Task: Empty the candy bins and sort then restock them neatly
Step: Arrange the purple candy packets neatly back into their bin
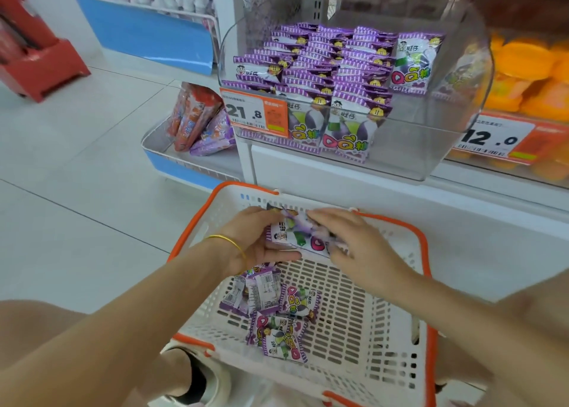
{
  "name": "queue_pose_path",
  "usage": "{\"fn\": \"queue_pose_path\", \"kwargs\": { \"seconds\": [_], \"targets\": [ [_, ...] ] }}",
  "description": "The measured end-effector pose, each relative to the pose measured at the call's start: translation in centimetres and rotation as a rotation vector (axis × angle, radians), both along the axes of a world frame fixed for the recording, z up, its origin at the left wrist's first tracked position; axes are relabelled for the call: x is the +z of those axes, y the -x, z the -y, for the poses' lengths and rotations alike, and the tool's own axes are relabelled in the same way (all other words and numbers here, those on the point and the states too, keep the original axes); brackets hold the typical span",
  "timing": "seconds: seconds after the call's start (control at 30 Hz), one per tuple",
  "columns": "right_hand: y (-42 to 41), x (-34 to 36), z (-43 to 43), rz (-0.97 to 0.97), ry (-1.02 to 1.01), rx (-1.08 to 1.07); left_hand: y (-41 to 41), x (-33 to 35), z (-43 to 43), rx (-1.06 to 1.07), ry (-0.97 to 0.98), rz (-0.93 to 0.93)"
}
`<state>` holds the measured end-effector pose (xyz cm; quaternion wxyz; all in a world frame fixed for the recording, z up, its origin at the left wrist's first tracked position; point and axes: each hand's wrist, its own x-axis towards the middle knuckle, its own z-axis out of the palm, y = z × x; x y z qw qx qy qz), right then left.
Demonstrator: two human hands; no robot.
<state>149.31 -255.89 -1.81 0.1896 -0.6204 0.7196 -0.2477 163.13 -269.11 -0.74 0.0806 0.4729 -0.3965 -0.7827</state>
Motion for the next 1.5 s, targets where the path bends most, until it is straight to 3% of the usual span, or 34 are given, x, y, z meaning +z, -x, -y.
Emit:
{"fn": "queue_pose_path", "kwargs": {
  "seconds": [0.1, 0.2, 0.33, 0.4, 0.47, 0.57, 0.77, 0.87, 1.0, 1.07, 1.13, 1.27, 1.4, 1.47, 1.5],
  "targets": [
    [-0.5, -0.8, -0.1, -0.062, -0.13, 0.113, -0.3, 0.3, 0.5, 0.005, -0.041, -0.016],
    [-0.8, -0.9, 0.3, -0.03, -0.132, 0.163, -0.6, 0.3, 0.7, -0.132, 0.089, -0.021],
    [-0.6, -0.4, 1.1, 0.399, -0.076, -0.041, -0.6, -0.3, 1.3, -0.173, 0.305, 0.104],
    [-0.1, -0.5, 1.9, 0.467, -0.027, -0.14, -0.6, -0.2, 1.8, -0.196, 0.362, 0.123],
    [0.8, -1.0, 2.7, 0.474, -0.095, -0.116, -0.7, -0.1, 2.2, -0.267, 0.395, 0.11],
    [1.6, -2.3, 3.5, 0.705, -0.266, -0.044, -0.6, 0.1, 2.1, -0.325, 0.37, 0.073],
    [-0.1, -5.6, 4.8, 1.011, -0.117, -0.342, -0.2, -2.6, 1.2, 0.005, 0.114, 0.059],
    [-1.7, -6.9, 5.5, 0.906, -0.096, -0.382, 1.0, -5.6, -0.1, 0.092, 0.156, 0.128],
    [-2.1, -9.6, 5.9, 1.078, -0.179, -0.392, 0.9, -9.9, 1.5, 0.235, 0.234, 0.204],
    [-1.0, -13.0, 6.1, 0.99, -0.289, -0.469, -0.2, -12.1, 2.5, 0.317, 0.222, 0.28],
    [0.0, -17.7, 5.9, 0.733, -0.485, -0.506, -1.4, -14.3, 3.0, 0.348, 0.173, 0.33],
    [-0.6, -26.8, 4.4, 0.289, -0.828, -0.278, -3.7, -18.3, 3.3, 0.251, 0.167, 0.437],
    [-3.3, -30.0, 3.5, -0.177, -0.871, -0.202, -4.8, -18.3, 3.0, 0.17, 0.201, 0.488],
    [-3.8, -30.1, 3.8, -0.264, -0.839, -0.245, -5.0, -18.6, 3.0, 0.123, 0.243, 0.506],
    [-3.7, -30.3, 3.9, -0.218, -0.825, -0.277, -5.1, -18.9, 3.0, 0.101, 0.256, 0.505]
  ]
}}
